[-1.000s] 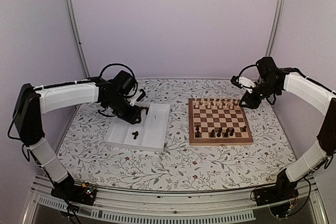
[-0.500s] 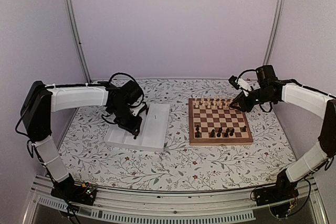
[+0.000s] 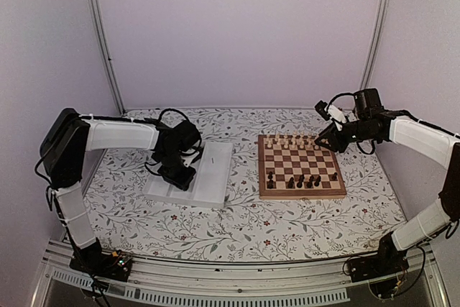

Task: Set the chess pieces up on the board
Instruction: Pick up the chess piece from the storage box.

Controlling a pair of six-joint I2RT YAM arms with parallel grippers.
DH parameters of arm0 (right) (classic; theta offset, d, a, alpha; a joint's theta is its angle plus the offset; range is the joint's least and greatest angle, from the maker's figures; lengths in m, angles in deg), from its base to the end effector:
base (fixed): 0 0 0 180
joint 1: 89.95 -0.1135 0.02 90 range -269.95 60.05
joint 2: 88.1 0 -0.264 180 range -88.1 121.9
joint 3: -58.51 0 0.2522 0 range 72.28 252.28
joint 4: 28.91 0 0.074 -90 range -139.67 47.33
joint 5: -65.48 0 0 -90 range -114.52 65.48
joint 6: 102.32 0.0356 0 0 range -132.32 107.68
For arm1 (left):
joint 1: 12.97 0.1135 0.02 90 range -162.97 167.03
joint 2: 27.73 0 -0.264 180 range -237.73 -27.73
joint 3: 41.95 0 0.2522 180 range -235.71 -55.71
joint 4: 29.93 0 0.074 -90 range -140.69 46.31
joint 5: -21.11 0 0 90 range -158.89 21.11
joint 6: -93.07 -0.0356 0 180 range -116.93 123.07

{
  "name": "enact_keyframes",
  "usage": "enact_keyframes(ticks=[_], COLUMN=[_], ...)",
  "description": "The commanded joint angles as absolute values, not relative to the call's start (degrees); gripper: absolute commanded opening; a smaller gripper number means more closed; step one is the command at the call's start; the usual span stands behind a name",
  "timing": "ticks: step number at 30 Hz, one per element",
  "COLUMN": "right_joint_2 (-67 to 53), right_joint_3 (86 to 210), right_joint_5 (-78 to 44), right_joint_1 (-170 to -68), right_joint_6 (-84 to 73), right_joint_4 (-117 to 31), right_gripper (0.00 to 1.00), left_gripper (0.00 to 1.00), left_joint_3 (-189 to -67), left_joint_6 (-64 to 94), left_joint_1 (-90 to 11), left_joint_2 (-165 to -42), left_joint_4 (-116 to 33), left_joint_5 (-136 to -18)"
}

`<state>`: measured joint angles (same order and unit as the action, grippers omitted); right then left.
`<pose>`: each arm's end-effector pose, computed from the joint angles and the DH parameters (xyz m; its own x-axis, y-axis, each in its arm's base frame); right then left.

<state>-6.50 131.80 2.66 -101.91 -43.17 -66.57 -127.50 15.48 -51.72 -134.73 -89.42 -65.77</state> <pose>0.2945 0.0790 0.2622 -0.3501 -0.5404 -0.7651 -0.7856 0.6142 -0.0745 0.2735 -0.2170 0.1656 -0.8850 0.4352 -0.1653 0.4384 0.8986 0.0187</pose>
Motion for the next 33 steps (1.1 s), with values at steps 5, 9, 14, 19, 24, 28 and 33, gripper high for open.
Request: enact_keyframes(ticks=[5, 9, 14, 19, 24, 28, 33], right_joint_2=[-7.07, -6.77, -6.37, -6.35, -6.96, -5.89, 0.38], right_joint_3=[131.34, 131.33, 131.34, 131.49, 133.02, 136.22, 144.86], right_joint_5=[4.13, 4.31, 4.64, 5.50, 7.10, 12.23, 18.61], right_joint_1=[-101.67, -101.64, -101.74, -101.70, -101.68, -101.73, -104.60], right_joint_6=[-42.80, -42.80, -42.78, -42.82, -42.81, -42.75, -42.98], right_joint_4=[-65.34, -65.25, -65.25, -65.39, -65.80, -68.52, -76.67], right_gripper=[0.35, 0.35, 0.36, 0.35, 0.36, 0.37, 0.37], left_gripper=[0.23, 0.20, 0.15, 0.08, 0.01, 0.00, 0.00], left_joint_3=[-127.25, -127.17, -126.68, -125.41, -123.57, -119.86, -114.60], left_joint_6=[15.08, 14.78, 14.05, 12.58, 5.83, -2.51, -7.80], left_joint_1=[-51.28, -50.98, -50.60, -50.64, -52.35, -54.80, -56.86], left_joint_2=[-137.93, -138.60, -139.59, -138.36, -129.10, -120.02, -110.37], left_joint_4=[-86.48, -85.41, -85.36, -85.28, -84.38, -78.88, -69.67], left_joint_5=[-64.36, -64.72, -64.89, -64.65, -59.48, -56.01, -55.93])
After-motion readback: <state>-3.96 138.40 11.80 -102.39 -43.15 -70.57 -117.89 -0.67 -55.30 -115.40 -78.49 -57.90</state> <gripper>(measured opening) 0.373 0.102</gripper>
